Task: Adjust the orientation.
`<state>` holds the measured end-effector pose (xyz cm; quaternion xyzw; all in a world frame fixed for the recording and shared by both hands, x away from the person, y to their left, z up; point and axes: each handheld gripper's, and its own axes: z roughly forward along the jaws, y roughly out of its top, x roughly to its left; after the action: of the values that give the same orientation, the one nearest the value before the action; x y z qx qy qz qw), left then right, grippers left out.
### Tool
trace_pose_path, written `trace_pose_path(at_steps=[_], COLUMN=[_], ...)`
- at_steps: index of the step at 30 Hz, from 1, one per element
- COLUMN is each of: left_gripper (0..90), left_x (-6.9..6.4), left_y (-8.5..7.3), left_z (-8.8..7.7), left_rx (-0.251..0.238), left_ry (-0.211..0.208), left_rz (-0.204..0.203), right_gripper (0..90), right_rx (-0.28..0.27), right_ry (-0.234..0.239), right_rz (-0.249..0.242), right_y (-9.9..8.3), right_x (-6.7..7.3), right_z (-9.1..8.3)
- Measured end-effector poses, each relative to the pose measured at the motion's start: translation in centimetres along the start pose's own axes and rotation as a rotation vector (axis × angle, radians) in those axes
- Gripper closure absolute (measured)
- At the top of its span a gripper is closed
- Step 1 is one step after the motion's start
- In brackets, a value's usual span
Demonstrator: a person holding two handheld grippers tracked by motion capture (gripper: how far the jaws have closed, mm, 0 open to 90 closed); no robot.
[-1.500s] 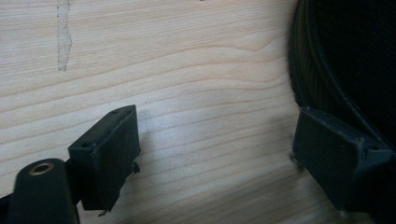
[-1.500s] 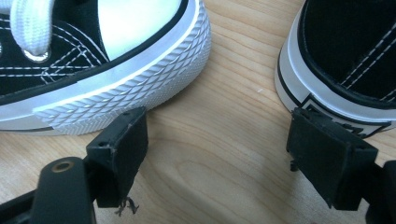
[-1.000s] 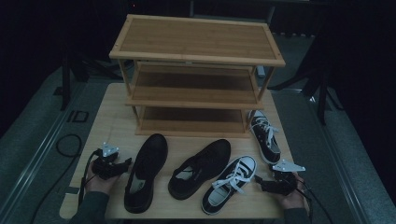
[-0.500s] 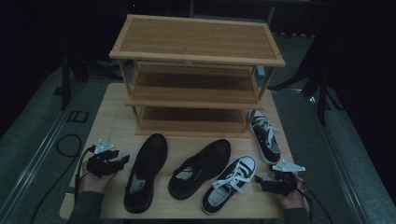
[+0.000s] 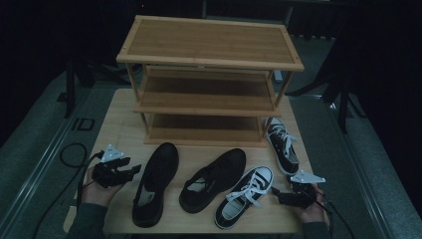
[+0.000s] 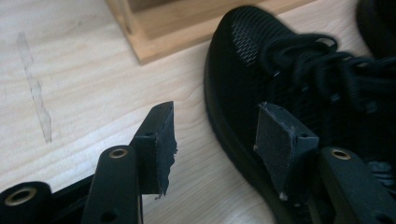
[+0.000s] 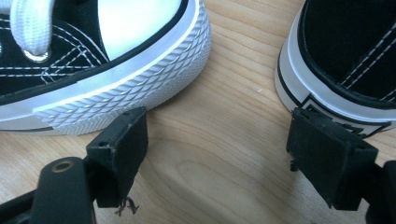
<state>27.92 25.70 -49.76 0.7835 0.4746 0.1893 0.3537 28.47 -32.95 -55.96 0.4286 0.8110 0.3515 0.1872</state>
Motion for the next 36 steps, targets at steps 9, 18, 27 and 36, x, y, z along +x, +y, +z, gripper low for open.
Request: trace_pose_path(at_steps=[9,18,27,36], left_gripper=[45.5,45.9,45.2,44.5], left_x=[-1.3,-2.8,-3.2,-4.8], left_y=[1.5,2.7,3.0,3.1], left_z=[-1.3,-2.2,-3.2,-4.1], left_rx=[-0.009,0.034,0.034,0.048], left_ry=[-0.067,-0.078,-0.09,-0.119], left_rz=[0.053,0.116,0.132,0.155], right_gripper=[20.5,20.5,20.6,20.5], right_rx=[0.0,0.0,0.0,0.0], right_ry=[0.0,0.0,0.0,0.0], right_rz=[0.001,0.0,0.0,0.0], right_y=[0.0,0.0,0.0,0.0], right_x=[0.0,0.0,0.0,0.0], right_z=[0.0,0.0,0.0,0.0])
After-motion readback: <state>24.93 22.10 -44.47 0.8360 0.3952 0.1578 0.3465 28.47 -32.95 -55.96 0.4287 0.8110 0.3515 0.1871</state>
